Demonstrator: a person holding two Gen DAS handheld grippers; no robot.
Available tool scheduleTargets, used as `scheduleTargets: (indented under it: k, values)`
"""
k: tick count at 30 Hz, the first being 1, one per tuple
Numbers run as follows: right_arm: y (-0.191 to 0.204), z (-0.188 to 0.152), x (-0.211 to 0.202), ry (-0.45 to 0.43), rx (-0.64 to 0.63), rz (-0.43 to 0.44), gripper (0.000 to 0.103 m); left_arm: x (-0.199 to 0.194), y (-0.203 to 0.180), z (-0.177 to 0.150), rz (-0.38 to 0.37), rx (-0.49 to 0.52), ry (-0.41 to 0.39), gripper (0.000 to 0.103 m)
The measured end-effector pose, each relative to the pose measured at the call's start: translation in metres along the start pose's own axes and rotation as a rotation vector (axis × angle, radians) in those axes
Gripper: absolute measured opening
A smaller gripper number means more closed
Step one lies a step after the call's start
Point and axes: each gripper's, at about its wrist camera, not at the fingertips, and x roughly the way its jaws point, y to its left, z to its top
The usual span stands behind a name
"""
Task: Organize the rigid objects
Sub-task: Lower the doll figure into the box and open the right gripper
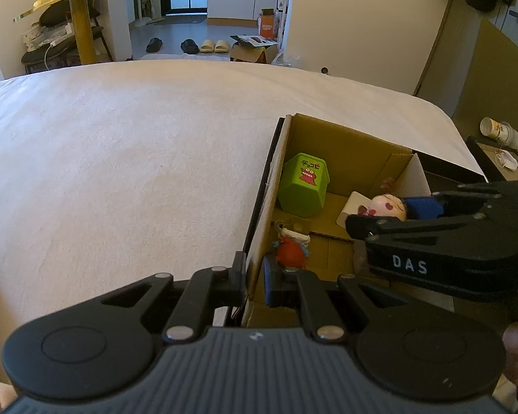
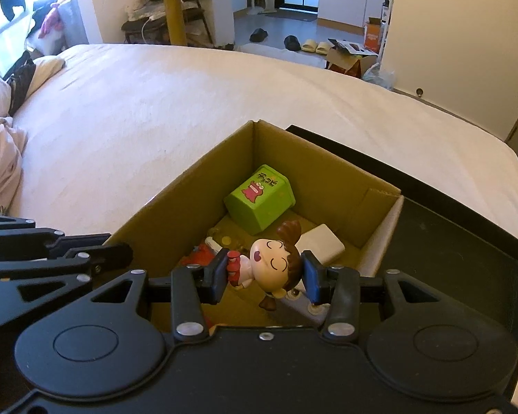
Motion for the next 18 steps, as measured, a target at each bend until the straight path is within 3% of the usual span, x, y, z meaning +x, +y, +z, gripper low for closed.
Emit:
scheduleTargets:
  k: [18]
  values:
    - [-0.025,-0.010,-0.049,-0.072,0.085,-0.019,0.048,-0.001,-0.003,0.002,0.004,0.002,0.014,0.009]
